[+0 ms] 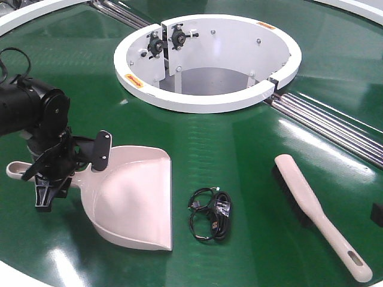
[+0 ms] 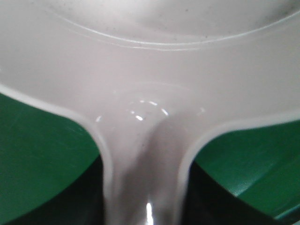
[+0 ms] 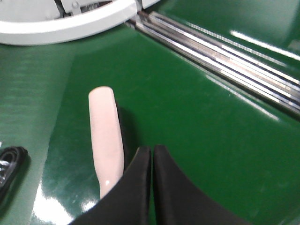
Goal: Clean and inspect green conveyor with broom and dustpan
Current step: 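Move the right gripper down over the pink brush handle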
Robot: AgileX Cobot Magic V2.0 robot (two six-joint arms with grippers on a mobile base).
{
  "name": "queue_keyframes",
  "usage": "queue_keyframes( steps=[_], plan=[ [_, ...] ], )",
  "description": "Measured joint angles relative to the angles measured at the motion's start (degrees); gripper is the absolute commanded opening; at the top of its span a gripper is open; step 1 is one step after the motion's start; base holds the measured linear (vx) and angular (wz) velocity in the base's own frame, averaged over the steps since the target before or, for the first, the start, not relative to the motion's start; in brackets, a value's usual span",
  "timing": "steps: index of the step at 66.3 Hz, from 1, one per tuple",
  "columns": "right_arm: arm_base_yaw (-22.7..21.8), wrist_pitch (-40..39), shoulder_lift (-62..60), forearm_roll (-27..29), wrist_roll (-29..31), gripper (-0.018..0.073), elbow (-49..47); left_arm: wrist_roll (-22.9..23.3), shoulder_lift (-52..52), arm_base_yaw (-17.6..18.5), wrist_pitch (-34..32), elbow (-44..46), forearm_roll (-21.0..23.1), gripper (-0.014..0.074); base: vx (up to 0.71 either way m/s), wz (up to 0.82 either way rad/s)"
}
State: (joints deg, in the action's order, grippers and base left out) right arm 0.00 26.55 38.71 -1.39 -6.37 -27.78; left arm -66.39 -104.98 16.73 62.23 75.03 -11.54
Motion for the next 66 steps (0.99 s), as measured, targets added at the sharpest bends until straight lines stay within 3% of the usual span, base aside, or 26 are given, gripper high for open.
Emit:
queue_keyframes(
  steps=[12,21,43,48,57,66],
  plan=[
    [0.0,0.0,1.7,0.4,0.0,0.0003,0.0,0.0,0.0,0.0,0.0,0.0,0.0,-0.0007,0.0,0.0],
    [0.0,2.4,1.7,-0.6,0.1,0.0074,-1.2,0.0,0.0,0.0,0.0,0.0,0.0,-0.0007,0.0,0.0],
    [0.0,12.0,5.0,1.4,6.4,0.0498,-8.1,0.0,0.0,0.0,0.0,0.0,0.0,-0.0007,0.0,0.0],
    [0.3,13.3,6.7,3.0,8.8,0.0561,-9.7,0.0,0.0,0.0,0.0,0.0,0.0,-0.0007,0.0,0.0],
    [3.5,15.7,11.2,3.3,12.0,0.0593,-12.7,0.0,0.0,0.0,0.0,0.0,0.0,-0.0007,0.0,0.0],
    [5.7,21.1,17.4,2.6,10.9,0.0586,-17.1,0.0,0.0,0.0,0.0,0.0,0.0,-0.0007,0.0,0.0]
  ],
)
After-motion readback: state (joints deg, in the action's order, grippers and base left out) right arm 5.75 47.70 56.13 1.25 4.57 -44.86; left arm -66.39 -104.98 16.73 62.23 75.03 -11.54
